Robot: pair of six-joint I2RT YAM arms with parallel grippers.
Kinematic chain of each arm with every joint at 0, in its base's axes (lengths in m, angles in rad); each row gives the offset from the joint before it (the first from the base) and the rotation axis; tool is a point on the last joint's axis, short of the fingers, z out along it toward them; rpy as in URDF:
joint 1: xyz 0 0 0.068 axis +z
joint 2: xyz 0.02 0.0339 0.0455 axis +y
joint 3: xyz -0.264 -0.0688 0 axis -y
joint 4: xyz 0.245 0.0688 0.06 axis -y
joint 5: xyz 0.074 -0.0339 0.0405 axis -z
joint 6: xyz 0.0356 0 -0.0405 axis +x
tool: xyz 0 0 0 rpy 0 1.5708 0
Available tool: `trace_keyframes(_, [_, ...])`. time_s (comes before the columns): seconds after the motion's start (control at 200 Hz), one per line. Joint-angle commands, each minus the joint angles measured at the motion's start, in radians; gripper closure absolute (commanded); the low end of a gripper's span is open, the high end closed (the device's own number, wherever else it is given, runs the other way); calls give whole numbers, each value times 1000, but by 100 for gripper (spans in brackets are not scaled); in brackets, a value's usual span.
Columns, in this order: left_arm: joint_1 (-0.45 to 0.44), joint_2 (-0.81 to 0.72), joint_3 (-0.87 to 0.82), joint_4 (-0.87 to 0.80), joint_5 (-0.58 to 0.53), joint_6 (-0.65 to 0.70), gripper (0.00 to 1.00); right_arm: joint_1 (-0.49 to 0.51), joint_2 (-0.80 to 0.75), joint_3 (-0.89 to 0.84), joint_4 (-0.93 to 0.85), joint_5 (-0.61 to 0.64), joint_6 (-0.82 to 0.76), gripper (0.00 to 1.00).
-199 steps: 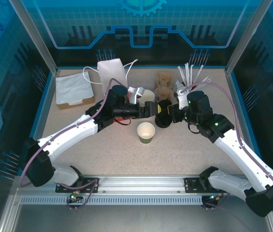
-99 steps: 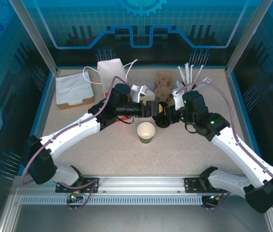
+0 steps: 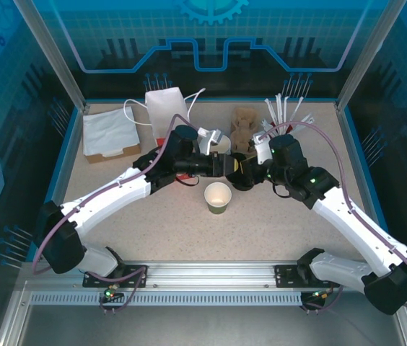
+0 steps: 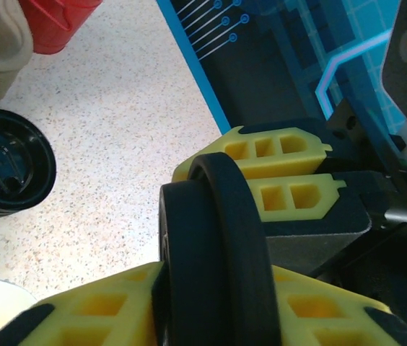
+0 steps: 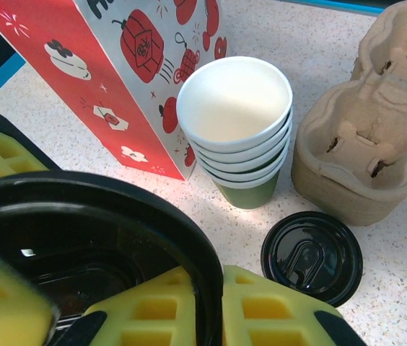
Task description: Pack the takeout coffee
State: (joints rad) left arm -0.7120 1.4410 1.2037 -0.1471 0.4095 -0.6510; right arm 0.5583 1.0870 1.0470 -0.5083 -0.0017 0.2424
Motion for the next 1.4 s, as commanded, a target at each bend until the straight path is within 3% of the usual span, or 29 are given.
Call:
trace_keyframes(0.0, [-21,0,37,-41,-31,44,72,18,16,28,1,-19,6,86])
trace_keyframes(0.17, [-41,-18,37,-110,-135,105,76,15,34,61,-44,-41,25,73])
trace_keyframes(0.42, [-88,-81,18,-198,-414,234,79,-51,12,162,-189,-71,153,47])
trace_keyframes(0.54, [-119,-137,-13,-193,-543,314,79,-135,-27,160,-189,-219,380,41])
trace_keyframes(0.655, [-138,-180,-48,-150,-588,381,79,-181,-84,53,-6,-386,719,34])
trace_keyframes(0.84, [-160,-212,-93,-78,-598,445,78,-170,-140,-100,318,-425,1168,21])
trace_keyframes(1.136, [-176,-194,-83,-62,-602,473,77,-68,-67,-99,405,-396,1437,21])
trace_keyframes(1.396, [-182,-191,-79,-63,-596,482,77,-17,-14,-84,439,-367,1505,29])
